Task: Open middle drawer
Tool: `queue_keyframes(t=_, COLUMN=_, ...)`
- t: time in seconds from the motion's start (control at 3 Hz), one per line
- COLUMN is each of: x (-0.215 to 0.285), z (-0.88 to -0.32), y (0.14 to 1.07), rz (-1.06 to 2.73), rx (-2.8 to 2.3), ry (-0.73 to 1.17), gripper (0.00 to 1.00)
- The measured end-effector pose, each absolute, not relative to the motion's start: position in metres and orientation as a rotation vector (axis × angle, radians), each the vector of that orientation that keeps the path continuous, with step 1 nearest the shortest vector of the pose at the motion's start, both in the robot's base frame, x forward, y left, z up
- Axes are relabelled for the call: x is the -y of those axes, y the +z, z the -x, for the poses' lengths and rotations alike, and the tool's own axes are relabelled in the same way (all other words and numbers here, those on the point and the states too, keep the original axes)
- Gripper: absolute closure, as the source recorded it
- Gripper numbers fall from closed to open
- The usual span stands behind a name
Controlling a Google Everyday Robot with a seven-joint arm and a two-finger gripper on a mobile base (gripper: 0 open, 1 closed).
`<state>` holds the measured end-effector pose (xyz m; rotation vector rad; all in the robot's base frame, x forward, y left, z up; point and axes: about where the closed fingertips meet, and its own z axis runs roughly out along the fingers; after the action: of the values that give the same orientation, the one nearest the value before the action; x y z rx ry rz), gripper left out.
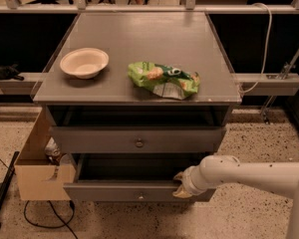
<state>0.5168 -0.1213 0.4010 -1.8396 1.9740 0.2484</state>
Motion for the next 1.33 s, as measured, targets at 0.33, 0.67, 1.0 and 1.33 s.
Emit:
queue_keyframes(t=0.33, x=0.124, z=-0.51, y=0.403, rz=1.842, rx=-1.975, ry=0.255, gripper=1.0)
queue_keyframes(t=0.67, x=0.124, z=-0.504, y=0.403, rz=1.843, rx=-1.976, ry=0.26, gripper=1.0)
queue_keyframes(t=1.0, x=0.126, z=-0.494, y=0.402, rz=1.843, rx=-1.978, ry=0.268, gripper=1.0)
queue_keyframes(t=1.33, x=0.126, z=-0.494, y=0.402, rz=1.843, rx=-1.978, ry=0.269, gripper=0.82)
